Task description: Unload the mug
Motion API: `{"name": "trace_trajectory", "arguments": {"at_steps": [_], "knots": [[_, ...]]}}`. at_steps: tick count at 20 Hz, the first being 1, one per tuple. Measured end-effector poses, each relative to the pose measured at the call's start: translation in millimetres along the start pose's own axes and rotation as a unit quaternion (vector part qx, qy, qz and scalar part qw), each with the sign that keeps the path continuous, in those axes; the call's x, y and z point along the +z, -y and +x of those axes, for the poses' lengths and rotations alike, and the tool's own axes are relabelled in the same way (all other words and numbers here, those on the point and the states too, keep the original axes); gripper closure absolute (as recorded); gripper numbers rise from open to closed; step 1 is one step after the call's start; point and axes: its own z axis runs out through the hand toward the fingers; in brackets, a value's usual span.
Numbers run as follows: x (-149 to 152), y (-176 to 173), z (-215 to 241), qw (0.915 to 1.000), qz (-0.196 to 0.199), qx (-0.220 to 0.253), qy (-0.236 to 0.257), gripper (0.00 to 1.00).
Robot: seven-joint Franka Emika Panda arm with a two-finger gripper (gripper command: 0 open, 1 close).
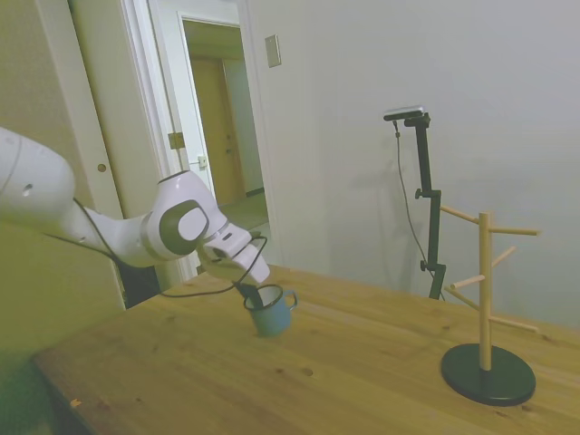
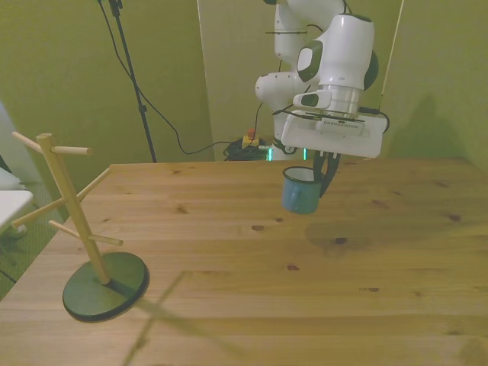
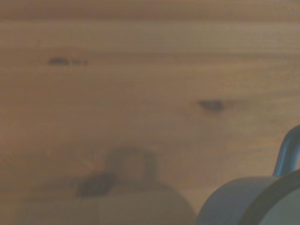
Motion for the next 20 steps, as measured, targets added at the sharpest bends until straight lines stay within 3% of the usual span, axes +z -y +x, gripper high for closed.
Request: {"name": "trace_trajectory", "arguments": {"at_steps": [8, 20], "knots": [[18.5, -29.7, -5.5, 0.9992, -0.028, 0.012, 0.027, 1.0], [48.7, -35.1, 4.1, 0.9972, -0.047, 0.031, 0.048, 1.0]]}}
